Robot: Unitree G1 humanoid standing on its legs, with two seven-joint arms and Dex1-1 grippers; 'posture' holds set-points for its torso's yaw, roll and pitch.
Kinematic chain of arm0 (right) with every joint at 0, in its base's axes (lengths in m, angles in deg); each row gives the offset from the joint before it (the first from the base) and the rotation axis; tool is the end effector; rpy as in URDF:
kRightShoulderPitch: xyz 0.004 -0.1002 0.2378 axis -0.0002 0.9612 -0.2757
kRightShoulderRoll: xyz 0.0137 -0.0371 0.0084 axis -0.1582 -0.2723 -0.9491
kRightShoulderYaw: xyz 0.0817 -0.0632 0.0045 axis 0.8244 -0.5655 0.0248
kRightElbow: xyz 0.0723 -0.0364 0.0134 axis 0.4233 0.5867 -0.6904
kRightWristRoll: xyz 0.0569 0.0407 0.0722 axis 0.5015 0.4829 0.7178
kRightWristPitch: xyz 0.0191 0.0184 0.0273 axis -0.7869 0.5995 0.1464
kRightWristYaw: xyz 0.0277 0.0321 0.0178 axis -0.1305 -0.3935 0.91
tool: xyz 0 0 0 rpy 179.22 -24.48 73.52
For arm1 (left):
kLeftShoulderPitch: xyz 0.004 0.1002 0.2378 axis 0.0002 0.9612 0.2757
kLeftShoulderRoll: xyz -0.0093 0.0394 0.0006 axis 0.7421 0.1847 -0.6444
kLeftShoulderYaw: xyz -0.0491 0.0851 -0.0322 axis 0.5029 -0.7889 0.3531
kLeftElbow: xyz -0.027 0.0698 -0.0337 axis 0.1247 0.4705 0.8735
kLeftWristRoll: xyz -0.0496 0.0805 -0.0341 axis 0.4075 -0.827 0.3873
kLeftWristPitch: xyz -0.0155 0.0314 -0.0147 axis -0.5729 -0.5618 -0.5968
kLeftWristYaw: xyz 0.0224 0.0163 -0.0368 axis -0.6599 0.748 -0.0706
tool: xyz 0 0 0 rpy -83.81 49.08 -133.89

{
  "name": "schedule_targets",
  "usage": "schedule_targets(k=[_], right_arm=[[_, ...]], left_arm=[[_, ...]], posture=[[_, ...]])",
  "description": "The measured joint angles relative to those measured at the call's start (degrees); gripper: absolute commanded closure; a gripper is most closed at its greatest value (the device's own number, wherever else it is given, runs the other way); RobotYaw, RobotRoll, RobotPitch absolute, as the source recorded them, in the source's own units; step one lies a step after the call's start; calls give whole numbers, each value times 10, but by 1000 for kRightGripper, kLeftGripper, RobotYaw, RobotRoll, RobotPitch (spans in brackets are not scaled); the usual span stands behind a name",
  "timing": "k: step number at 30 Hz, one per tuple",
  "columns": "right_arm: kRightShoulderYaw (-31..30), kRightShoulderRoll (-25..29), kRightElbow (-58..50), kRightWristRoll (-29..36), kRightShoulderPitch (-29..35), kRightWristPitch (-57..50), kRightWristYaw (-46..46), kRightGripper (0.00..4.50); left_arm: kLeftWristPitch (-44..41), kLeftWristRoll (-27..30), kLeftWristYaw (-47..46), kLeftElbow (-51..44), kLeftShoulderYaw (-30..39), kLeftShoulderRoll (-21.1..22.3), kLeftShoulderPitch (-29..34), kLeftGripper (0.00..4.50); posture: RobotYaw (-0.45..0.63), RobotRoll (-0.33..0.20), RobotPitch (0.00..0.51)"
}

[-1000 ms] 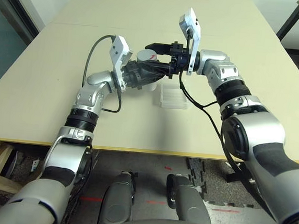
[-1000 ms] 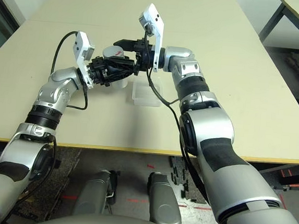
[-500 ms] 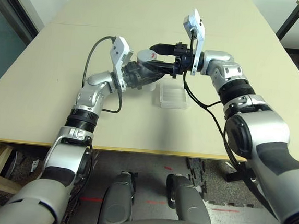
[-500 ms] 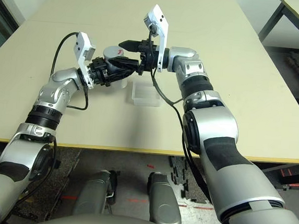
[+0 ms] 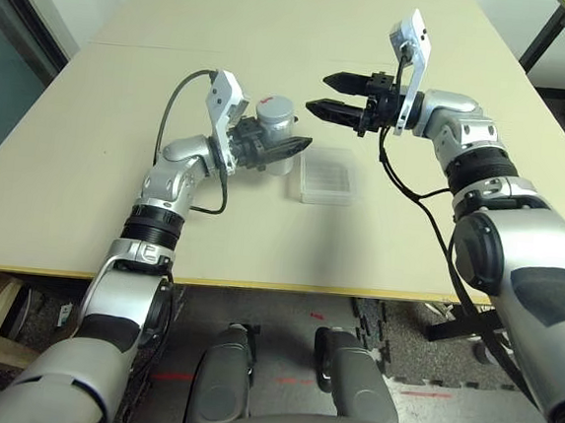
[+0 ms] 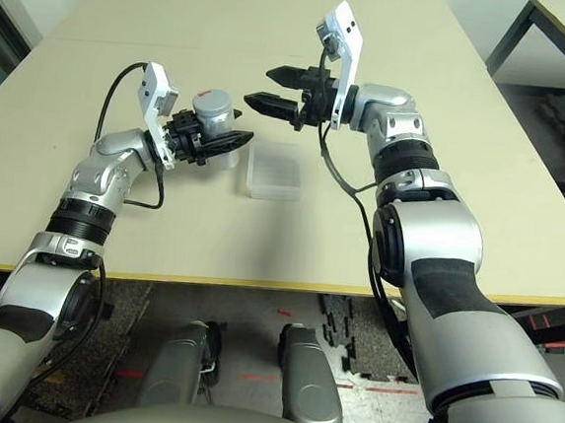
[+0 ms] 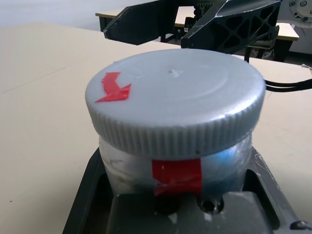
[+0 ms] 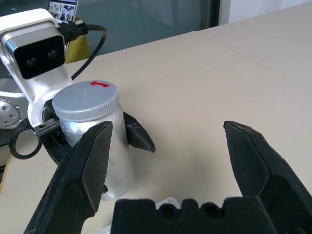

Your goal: Pour the medicine from the bottle into the box.

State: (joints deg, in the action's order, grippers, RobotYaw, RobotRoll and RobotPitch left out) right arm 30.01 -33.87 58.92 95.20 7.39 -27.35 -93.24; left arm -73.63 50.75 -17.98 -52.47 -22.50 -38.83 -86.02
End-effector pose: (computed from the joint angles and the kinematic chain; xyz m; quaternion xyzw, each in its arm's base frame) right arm 0.3823 -0.1569 0.2159 -0.0194 -0.0040 0.5805 0.8140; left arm 0.3347 0.1845 0.1515 0.0098 -0.0450 -0.5145 0.8563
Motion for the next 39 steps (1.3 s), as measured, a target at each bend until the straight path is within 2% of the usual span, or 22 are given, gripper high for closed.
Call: schedule_targets(k=[9,16,28,39], right_arm=[[-3,-5,-10,-5,1,9,-81,0],[-3,-30,-42,4,3,9,-102,0],[-13,-75,-52,5,4,14,-98,0],[-18,-78,-43,-6,3,40,-59,0]], left_arm=[[3,-4,0,1,0,-1,0,1856],[10,-5,1,8,-2,-14,-4,1856],[13,-7,3,8,-6,-17,-6,1856],[13,-7,3,7,-7,-18,-6,1856]], posture=[[-153,0,156],[-160,0,149],[-145,0,147],[-144,0,151]])
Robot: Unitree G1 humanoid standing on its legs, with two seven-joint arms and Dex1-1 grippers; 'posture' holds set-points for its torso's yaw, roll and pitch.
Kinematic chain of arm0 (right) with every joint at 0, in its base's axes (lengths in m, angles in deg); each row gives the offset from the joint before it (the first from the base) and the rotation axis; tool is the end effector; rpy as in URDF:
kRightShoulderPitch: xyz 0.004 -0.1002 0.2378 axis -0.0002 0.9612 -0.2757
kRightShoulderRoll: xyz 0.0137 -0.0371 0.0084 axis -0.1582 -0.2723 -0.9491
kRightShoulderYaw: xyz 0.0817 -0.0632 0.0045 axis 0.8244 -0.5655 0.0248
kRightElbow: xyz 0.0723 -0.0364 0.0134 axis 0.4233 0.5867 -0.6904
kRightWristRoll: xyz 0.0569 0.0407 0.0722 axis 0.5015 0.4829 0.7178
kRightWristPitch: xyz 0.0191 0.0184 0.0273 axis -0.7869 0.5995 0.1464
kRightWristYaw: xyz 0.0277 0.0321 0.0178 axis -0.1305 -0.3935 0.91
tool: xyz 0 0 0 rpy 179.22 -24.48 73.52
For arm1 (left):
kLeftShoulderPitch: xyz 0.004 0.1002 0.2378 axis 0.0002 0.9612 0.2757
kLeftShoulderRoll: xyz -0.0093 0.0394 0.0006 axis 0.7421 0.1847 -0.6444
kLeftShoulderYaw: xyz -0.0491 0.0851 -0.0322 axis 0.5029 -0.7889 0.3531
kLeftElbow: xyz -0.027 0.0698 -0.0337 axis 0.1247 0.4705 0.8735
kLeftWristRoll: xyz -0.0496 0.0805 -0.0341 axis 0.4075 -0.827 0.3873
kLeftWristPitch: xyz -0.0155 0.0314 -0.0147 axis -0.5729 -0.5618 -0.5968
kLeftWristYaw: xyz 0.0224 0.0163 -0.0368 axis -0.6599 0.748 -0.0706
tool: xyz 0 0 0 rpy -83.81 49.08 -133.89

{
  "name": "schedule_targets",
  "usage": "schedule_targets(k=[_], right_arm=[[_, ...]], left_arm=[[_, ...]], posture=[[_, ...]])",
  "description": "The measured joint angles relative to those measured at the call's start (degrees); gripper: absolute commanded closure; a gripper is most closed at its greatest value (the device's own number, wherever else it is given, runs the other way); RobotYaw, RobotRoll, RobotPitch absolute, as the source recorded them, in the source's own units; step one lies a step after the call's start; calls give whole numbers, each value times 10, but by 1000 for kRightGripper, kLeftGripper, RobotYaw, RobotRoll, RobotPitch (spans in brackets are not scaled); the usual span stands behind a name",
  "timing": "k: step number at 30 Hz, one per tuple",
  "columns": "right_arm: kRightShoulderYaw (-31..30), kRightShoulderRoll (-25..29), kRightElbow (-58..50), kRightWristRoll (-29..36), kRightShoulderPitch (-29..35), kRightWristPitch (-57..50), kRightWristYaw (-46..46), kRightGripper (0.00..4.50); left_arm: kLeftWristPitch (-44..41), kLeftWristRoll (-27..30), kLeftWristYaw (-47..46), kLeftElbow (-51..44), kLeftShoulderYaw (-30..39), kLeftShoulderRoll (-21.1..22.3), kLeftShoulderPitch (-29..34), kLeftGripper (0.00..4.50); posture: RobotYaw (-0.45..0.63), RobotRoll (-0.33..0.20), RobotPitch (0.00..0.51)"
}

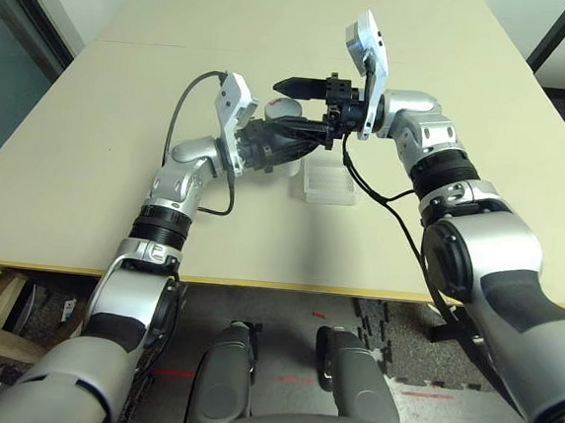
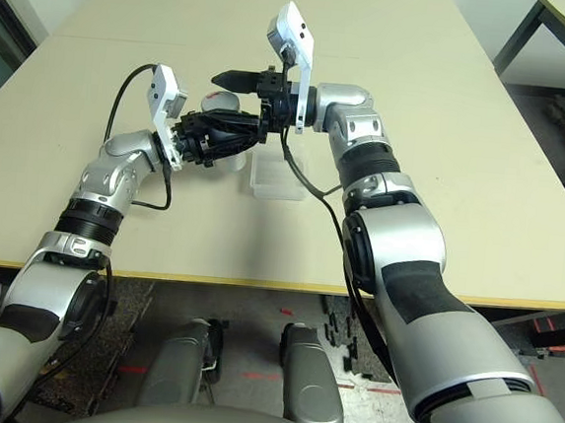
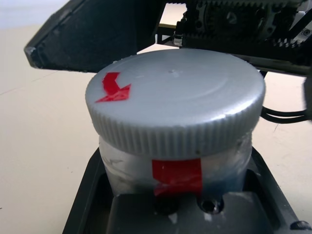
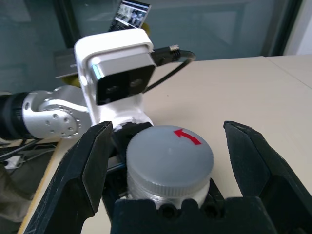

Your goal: Pour the medicine from the bottle into the box.

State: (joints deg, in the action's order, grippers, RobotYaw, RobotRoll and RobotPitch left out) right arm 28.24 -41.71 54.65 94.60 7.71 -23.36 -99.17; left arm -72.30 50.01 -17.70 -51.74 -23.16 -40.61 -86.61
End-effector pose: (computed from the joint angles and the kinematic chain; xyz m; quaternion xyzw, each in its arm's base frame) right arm 0.3790 -0.1055 0.2172 -0.0475 -0.0468 0.6763 0.7336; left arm 0.3364 0.1739 0.1503 0.0114 -0.0515 -0.5268 0.8484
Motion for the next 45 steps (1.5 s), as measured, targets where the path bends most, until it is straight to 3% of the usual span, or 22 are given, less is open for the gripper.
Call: schedule_targets(k=[36,45], right_arm=[[-2,31,37,-17,-9,19,14,0],[9,102,43,-17,-6,1,13,0]], left_arm=[[-24,-1,-21,-19,0,1,3,1856],[-19,-1,0,-21,2,11,7,1856]], posture=[[-142,0,141],[-142,0,143]])
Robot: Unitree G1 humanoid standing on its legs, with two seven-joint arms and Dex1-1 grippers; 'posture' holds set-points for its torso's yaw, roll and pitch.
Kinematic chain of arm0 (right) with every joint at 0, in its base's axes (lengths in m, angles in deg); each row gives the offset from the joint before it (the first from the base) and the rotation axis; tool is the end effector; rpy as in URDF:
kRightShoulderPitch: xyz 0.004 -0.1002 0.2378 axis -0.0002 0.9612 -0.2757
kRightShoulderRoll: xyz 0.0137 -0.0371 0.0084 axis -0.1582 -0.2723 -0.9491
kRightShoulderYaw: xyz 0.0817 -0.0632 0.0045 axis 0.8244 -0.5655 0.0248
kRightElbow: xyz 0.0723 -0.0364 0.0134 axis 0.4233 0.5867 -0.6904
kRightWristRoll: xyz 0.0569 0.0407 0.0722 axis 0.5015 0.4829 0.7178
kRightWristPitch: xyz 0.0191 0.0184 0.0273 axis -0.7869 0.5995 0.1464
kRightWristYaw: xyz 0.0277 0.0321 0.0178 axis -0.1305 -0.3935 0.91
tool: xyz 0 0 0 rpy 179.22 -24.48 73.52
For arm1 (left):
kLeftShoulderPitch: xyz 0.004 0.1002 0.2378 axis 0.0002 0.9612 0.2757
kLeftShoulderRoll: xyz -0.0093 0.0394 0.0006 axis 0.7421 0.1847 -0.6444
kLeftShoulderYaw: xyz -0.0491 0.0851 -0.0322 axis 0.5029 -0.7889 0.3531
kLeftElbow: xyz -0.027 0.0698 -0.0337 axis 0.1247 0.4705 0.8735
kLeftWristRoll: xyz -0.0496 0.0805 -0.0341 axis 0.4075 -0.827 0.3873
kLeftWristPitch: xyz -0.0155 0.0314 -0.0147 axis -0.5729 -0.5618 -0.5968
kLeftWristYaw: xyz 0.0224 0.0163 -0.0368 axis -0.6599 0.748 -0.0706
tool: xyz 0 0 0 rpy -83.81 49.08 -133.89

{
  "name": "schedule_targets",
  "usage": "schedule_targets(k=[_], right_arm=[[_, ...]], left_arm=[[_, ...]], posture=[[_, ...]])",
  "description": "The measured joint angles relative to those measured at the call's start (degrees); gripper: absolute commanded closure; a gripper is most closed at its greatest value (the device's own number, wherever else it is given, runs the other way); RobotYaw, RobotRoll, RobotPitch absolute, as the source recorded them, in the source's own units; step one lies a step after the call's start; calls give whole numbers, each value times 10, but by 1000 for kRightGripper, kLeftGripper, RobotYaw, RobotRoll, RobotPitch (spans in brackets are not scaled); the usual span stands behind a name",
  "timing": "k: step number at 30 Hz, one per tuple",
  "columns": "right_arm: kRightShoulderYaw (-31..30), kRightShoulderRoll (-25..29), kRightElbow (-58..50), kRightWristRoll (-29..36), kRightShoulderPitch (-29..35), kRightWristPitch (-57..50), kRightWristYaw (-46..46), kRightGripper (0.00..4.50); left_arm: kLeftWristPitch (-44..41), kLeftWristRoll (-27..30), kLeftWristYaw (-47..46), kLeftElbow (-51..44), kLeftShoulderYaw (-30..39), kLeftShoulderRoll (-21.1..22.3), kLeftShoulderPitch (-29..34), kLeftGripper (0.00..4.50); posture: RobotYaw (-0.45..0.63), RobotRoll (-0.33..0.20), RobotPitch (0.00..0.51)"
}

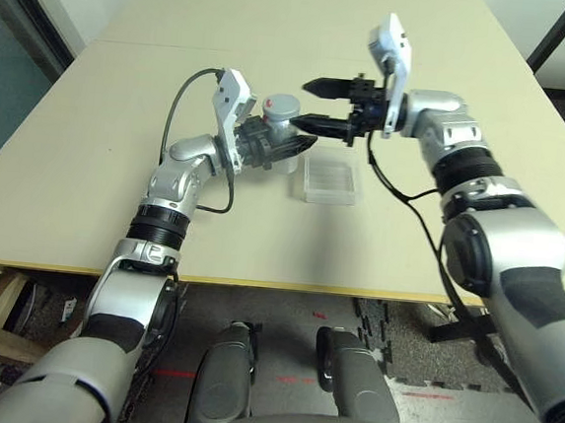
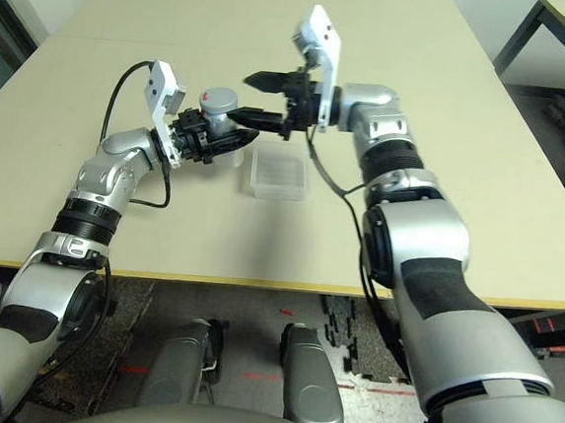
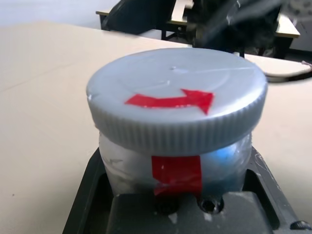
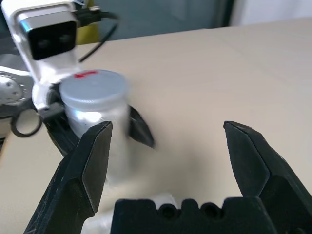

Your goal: Pour the medicine from the bottle into the box.

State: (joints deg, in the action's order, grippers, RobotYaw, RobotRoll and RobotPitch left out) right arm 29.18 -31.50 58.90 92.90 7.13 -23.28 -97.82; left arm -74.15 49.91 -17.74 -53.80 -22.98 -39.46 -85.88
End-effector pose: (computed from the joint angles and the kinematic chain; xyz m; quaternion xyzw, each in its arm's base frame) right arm 0.3816 -0.1694 0.2250 -0.0719 -0.0160 0.5978 0.7982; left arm 0.3341 0.1792 0.1529 0.0171 -0.0448 -0.5235 0.8507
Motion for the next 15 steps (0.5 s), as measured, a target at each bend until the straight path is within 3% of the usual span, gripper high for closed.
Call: schedule_targets(k=[15], right_arm=[[2,0,-11,13,1,-36,-95,0]], left_arm=[[4,0,4,2,-2,-1,-2,1856]], posture=[[-152,0,145]])
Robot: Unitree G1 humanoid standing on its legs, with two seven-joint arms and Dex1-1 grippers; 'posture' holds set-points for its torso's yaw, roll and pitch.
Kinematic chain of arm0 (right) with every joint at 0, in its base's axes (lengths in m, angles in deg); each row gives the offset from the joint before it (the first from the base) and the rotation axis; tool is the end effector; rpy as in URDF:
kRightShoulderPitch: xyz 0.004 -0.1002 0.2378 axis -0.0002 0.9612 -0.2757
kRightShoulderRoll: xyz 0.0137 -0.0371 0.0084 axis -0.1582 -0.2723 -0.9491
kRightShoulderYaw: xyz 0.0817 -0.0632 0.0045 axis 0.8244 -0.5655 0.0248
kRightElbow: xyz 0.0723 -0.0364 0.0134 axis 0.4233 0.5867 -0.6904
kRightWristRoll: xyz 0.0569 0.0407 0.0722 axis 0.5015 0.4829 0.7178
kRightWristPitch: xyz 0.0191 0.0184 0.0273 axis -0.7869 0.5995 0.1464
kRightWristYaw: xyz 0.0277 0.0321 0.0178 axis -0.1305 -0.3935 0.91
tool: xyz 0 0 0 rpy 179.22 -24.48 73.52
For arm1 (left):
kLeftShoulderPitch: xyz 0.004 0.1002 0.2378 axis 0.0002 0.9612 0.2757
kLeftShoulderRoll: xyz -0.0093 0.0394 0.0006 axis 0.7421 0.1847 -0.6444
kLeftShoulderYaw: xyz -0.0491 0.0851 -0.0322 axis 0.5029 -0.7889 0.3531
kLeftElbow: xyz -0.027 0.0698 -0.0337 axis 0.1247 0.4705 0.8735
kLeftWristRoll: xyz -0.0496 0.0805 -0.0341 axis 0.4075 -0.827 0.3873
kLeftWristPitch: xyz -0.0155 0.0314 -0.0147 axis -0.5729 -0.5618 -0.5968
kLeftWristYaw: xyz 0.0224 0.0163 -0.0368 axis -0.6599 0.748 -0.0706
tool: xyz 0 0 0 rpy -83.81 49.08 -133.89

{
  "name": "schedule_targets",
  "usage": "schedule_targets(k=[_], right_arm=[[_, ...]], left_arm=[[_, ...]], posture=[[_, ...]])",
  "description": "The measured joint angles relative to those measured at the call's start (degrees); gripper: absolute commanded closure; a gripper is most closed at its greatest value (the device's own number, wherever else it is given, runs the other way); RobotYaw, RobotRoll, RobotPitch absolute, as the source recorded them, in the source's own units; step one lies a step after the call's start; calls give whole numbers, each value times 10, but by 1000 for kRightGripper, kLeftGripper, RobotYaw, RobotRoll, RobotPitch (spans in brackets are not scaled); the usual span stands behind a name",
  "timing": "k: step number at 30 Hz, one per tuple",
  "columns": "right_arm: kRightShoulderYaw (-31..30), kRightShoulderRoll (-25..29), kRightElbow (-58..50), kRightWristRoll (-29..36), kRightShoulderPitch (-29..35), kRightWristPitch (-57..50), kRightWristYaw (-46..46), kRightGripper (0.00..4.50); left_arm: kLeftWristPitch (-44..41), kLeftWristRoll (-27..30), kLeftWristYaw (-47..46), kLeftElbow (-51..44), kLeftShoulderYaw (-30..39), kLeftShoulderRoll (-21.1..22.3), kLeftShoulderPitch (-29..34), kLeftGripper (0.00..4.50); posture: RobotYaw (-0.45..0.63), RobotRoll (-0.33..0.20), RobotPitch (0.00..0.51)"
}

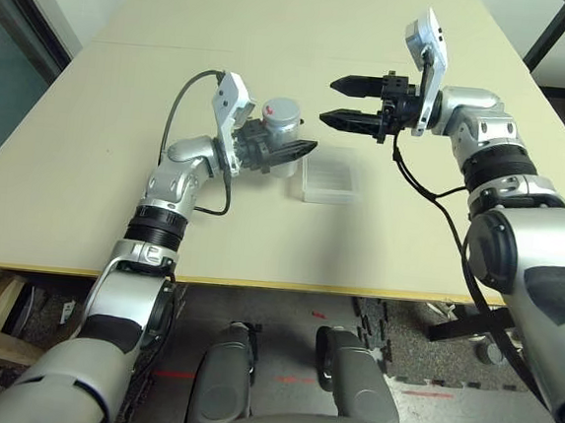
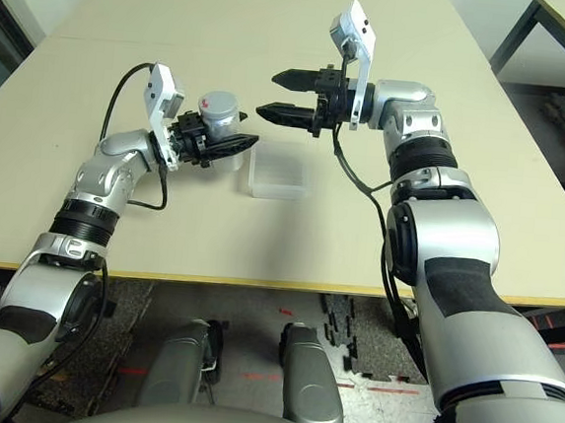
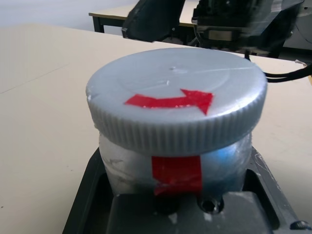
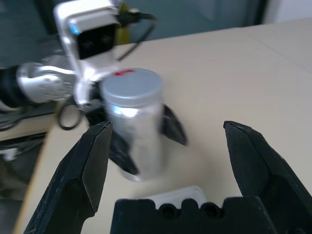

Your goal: Pour the medicine from the bottle into the box.

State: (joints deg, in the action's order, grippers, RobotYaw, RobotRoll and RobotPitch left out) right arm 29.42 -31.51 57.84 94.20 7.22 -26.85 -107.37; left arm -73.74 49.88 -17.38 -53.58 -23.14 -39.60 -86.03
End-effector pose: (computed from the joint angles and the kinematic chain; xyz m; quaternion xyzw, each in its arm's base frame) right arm 0.3816 -0.1693 0.2249 -0.0478 -0.0025 0.6637 0.7465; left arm 0.3345 0.1780 0.1531 0.0185 -0.0468 -0.5273 0.8482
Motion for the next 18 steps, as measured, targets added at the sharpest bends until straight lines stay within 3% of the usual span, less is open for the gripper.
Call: schedule_targets(k=[18], right_arm=[[-10,-65,-29,6,3,-13,-2,0]], left_arm=[[3,-3,6,0,-5,-8,-1,1856]], posture=[[-138,0,133]])
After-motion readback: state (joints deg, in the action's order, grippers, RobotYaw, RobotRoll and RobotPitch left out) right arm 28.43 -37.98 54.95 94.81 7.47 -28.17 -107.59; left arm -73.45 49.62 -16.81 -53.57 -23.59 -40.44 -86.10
